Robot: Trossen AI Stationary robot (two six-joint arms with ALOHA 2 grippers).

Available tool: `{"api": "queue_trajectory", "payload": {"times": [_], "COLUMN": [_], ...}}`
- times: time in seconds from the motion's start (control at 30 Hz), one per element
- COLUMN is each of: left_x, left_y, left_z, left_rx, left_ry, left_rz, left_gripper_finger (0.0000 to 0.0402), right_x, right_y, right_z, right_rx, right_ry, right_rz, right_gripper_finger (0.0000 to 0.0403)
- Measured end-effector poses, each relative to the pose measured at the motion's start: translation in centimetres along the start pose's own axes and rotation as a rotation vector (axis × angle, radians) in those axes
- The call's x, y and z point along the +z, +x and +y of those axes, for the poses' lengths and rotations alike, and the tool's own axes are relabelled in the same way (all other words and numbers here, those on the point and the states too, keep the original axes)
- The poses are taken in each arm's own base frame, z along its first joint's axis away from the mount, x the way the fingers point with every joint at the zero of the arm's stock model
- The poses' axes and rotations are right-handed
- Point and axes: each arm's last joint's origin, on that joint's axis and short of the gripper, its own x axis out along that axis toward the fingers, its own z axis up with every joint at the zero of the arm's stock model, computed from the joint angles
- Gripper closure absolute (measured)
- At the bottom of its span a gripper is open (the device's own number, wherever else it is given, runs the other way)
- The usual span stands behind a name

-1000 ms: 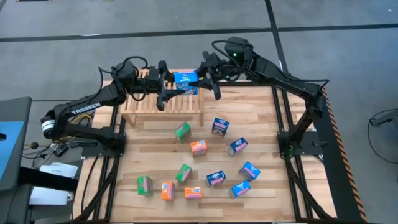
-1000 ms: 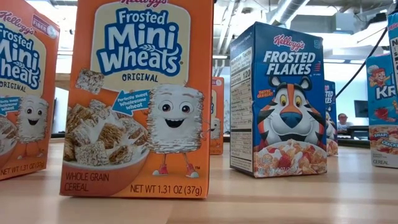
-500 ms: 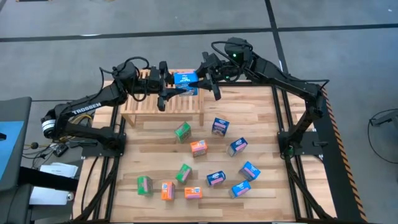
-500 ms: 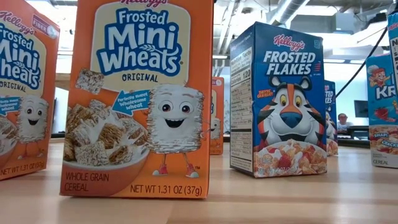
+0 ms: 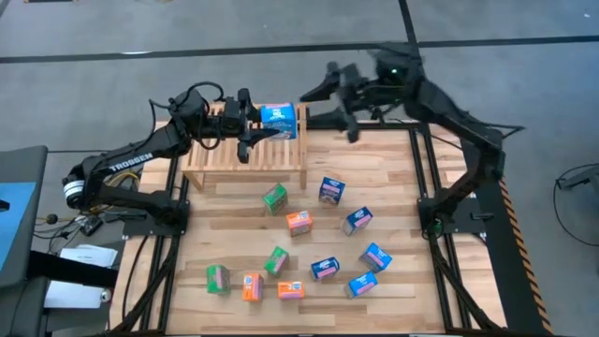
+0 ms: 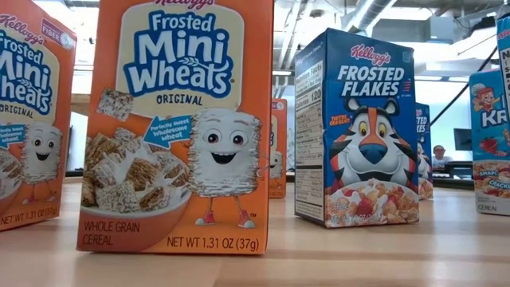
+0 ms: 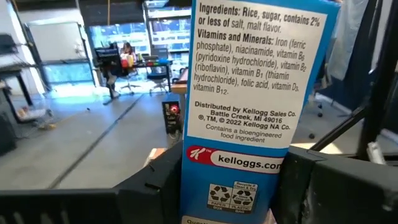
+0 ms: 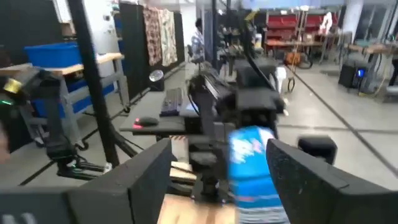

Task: Stack cereal on shelf
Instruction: Put the top light blue cereal box on the shelf

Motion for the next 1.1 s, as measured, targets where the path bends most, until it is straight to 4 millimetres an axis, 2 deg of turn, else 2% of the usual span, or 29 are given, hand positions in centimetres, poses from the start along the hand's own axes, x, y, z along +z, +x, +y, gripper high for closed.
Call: {"api": "queue_trajectory", "payload": {"times": [0.1,0.2,0.37,0.63,0.73,0.83,0.97,1.1], "left_x": [-0.8,-2.6,-6.1,-10.4,-11.5,-12.4,-12.4,-11.2], "left_y": [0.2,1.1,2.4,5.3,6.5,7.0,5.9,3.2], "left_z": [1.4,3.6,8.1,14.6,16.0,16.6,17.4,19.2], "left_rx": [0.015,-0.01,0.006,-0.041,-0.1,-0.164,-0.169,-0.168], "left_ry": [0.036,0.021,-0.012,-0.076,-0.114,-0.151,-0.164,-0.19], "left_rz": [0.022,0.04,0.1,0.166,0.171,0.17,0.113,-0.003], "left_gripper_finger": [0.0244,0.0244,0.0244,0.0244,0.0244,0.0244,0.0244,0.0244], "right_x": [2.1,3.9,4.9,4.2,3.8,3.7,3.9,4.0], "right_y": [-2.6,-5.3,-7.9,-8.4,-8.1,-7.9,-8.1,-8.4], "right_z": [1.2,2.7,4.5,4.9,4.7,4.5,4.7,4.7], "right_rx": [-0.019,-0.037,-0.046,-0.049,-0.049,-0.04,-0.025,-0.032], "right_ry": [-0.042,-0.079,-0.087,-0.028,-0.006,-0.007,-0.018,-0.022], "right_rz": [-0.059,-0.106,-0.114,-0.037,-0.007,-0.008,-0.019,-0.016], "right_gripper_finger": [0.0112,0.0111,0.0111,0.0111,0.0111,0.0111,0.0111,0.0111]}}
